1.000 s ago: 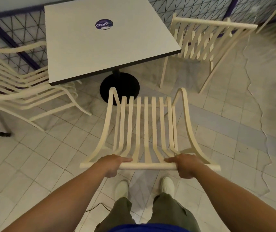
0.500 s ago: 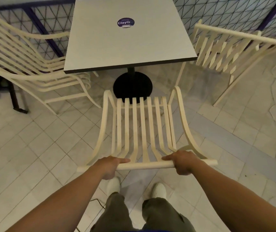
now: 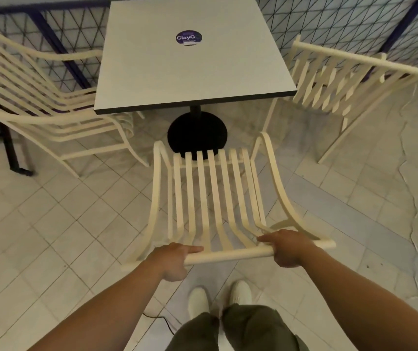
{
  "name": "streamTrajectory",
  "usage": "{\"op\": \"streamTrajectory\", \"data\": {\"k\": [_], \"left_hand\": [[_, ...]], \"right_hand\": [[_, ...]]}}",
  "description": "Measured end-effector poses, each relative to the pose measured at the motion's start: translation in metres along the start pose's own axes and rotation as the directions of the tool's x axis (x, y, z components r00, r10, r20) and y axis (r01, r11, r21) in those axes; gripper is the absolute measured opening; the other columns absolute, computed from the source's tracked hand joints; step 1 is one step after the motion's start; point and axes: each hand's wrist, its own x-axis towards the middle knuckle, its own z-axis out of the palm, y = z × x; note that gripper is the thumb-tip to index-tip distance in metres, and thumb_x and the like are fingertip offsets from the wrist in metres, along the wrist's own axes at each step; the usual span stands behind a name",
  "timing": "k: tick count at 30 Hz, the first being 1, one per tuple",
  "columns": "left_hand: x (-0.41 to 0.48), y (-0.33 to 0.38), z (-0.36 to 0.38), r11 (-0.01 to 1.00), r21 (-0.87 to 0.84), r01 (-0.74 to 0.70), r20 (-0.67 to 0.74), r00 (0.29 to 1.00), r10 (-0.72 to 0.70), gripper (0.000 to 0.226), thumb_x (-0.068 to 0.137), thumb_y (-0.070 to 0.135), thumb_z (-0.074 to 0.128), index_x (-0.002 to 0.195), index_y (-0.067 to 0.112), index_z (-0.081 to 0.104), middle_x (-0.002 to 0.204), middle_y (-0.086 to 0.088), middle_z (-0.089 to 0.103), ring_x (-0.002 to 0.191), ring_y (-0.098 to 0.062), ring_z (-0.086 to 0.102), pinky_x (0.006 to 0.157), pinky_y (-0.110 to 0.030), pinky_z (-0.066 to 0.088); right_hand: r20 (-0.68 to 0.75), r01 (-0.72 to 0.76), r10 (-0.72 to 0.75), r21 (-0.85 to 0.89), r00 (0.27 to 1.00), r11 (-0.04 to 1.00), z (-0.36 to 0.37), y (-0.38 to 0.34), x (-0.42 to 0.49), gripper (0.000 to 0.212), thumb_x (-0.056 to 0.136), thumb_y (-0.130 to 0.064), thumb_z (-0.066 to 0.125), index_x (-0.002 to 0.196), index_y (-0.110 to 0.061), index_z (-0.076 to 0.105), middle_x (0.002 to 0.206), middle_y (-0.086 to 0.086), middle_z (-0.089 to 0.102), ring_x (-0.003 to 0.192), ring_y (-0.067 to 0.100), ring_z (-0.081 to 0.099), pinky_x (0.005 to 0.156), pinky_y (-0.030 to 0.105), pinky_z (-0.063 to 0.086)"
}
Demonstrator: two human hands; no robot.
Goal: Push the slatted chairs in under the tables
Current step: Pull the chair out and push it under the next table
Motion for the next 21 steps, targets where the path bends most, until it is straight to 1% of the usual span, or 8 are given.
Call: {"op": "streamTrajectory", "data": {"k": [3, 5, 8, 11, 15, 18, 21], "left_hand": [[0.001, -0.002, 0.001, 1.0, 0.009, -0.002, -0.011, 1.0, 0.002, 0.083, 0.091, 0.01, 0.053, 0.15, 0.059, 0.021, 0.131, -0.001, 0.053, 0.095, -0.021, 0.057, 0.083, -0.034, 0.054], [-0.002, -0.002, 0.003, 1.0, 0.009, -0.004, -0.026, 1.0, 0.004, 0.085, 0.092, 0.006, 0.053, 0.15, 0.058, 0.021, 0.129, -0.002, 0.053, 0.09, -0.02, 0.054, 0.079, -0.033, 0.052], [-0.003, -0.005, 0.003, 1.0, 0.015, 0.005, -0.046, 0.999, -0.004, 0.088, 0.092, 0.002, 0.054, 0.149, 0.061, 0.021, 0.129, -0.001, 0.054, 0.096, -0.021, 0.057, 0.081, -0.033, 0.052], [-0.005, -0.003, 0.005, 0.999, 0.039, 0.013, -0.069, 0.998, -0.01, 0.089, 0.092, 0.001, 0.054, 0.149, 0.06, 0.02, 0.13, -0.001, 0.054, 0.103, -0.023, 0.06, 0.082, -0.033, 0.05], [-0.004, 0.002, 0.005, 0.998, 0.043, 0.038, -0.088, 0.996, -0.034, 0.092, 0.091, -0.003, 0.054, 0.149, 0.06, 0.02, 0.13, -0.001, 0.055, 0.104, -0.023, 0.061, 0.082, -0.032, 0.05], [-0.002, 0.01, 0.007, 0.998, 0.014, 0.061, -0.084, 0.995, -0.059, 0.093, 0.091, -0.003, 0.055, 0.149, 0.061, 0.02, 0.13, 0.0, 0.055, 0.104, -0.021, 0.06, 0.083, -0.032, 0.051], [0.001, 0.024, 0.008, 0.997, -0.006, 0.075, -0.086, 0.993, -0.075, 0.092, 0.091, -0.003, 0.053, 0.149, 0.061, 0.02, 0.129, 0.001, 0.054, 0.1, -0.02, 0.059, 0.076, -0.029, 0.046]], "right_hand": [[0.041, 0.007, -0.006, -0.002, 0.999, 1.0, -0.002, 0.004, -0.003, 0.069, 0.083, -0.02, 0.063, 0.142, -0.048, 0.042, 0.129, -0.007, 0.058, 0.107, 0.016, 0.058, 0.096, 0.035, 0.05], [0.048, 0.004, -0.003, -0.013, 0.999, 1.0, -0.003, 0.007, -0.006, 0.07, 0.084, -0.016, 0.061, 0.143, -0.049, 0.041, 0.131, -0.008, 0.057, 0.109, 0.015, 0.057, 0.096, 0.034, 0.05], [0.021, 0.005, -0.004, -0.03, 1.0, 1.0, 0.0, 0.016, -0.007, 0.074, 0.086, -0.013, 0.061, 0.143, -0.053, 0.037, 0.134, -0.009, 0.055, 0.109, 0.014, 0.057, 0.095, 0.033, 0.05], [-0.002, 0.029, -0.029, -0.034, 1.0, 0.999, 0.001, 0.025, -0.005, 0.073, 0.088, -0.014, 0.064, 0.143, -0.054, 0.037, 0.132, -0.008, 0.057, 0.107, 0.015, 0.058, 0.094, 0.032, 0.05], [-0.008, 0.078, -0.079, -0.066, 0.997, 0.995, 0.0, 0.032, -0.002, 0.07, 0.09, -0.014, 0.064, 0.144, -0.051, 0.039, 0.13, -0.006, 0.057, 0.107, 0.016, 0.058, 0.095, 0.031, 0.049], [0.004, 0.115, -0.115, -0.104, 0.993, 0.988, -0.004, 0.041, -0.001, 0.071, 0.09, -0.015, 0.062, 0.147, -0.048, 0.036, 0.13, -0.003, 0.057, 0.107, 0.018, 0.059, 0.095, 0.033, 0.05], [0.024, 0.148, -0.147, -0.121, 0.989, 0.981, -0.012, 0.054, 0.0, 0.071, 0.091, -0.015, 0.061, 0.148, -0.047, 0.033, 0.133, -0.002, 0.056, 0.11, 0.019, 0.058, 0.097, 0.034, 0.048]]}}
